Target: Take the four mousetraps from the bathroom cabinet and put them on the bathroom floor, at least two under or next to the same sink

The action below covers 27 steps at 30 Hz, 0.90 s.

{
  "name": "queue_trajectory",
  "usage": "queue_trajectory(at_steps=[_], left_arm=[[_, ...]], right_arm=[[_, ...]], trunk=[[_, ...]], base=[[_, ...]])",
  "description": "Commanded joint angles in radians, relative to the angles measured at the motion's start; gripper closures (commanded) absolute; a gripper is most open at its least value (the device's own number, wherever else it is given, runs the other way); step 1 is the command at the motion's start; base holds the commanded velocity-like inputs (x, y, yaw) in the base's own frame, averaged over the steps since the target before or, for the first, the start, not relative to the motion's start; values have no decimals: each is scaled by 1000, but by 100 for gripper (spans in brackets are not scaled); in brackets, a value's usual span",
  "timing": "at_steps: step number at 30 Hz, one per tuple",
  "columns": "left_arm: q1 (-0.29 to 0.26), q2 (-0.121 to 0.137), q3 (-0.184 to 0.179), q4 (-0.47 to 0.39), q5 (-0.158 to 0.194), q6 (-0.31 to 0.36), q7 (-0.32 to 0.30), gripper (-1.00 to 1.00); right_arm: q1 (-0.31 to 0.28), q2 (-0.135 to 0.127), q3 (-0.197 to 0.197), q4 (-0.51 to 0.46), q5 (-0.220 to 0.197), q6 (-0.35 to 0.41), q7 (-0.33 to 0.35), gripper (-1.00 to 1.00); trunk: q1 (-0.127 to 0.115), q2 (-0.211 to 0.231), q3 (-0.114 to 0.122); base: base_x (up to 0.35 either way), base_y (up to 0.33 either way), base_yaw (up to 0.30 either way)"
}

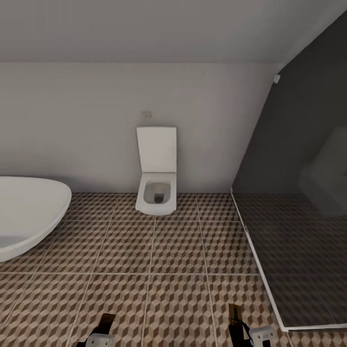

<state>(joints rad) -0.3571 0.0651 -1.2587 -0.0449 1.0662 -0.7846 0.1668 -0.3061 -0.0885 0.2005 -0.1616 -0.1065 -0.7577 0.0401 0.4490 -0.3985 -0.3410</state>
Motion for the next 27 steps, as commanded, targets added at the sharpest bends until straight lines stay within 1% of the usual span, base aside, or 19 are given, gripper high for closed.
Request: queue_trajectory(at_steps=[1, 19, 27], left_arm=[[0, 1, -8, -3, 0, -1, 11, 100], [0, 1, -8, -3, 0, -1, 11, 100], [0, 1, -8, -3, 0, -2, 10, 100]], right_arm=[[-1, 0, 7, 1, -12, -3, 3, 100], [-1, 0, 7, 1, -12, -3, 3, 100], [-1, 0, 7, 1, -12, -3, 3, 100]], trunk=[[1, -1, -1], [1, -1, -1], [1, -1, -1]], base=[[294, 0, 0], [292, 0, 0], [50, 0, 0]])
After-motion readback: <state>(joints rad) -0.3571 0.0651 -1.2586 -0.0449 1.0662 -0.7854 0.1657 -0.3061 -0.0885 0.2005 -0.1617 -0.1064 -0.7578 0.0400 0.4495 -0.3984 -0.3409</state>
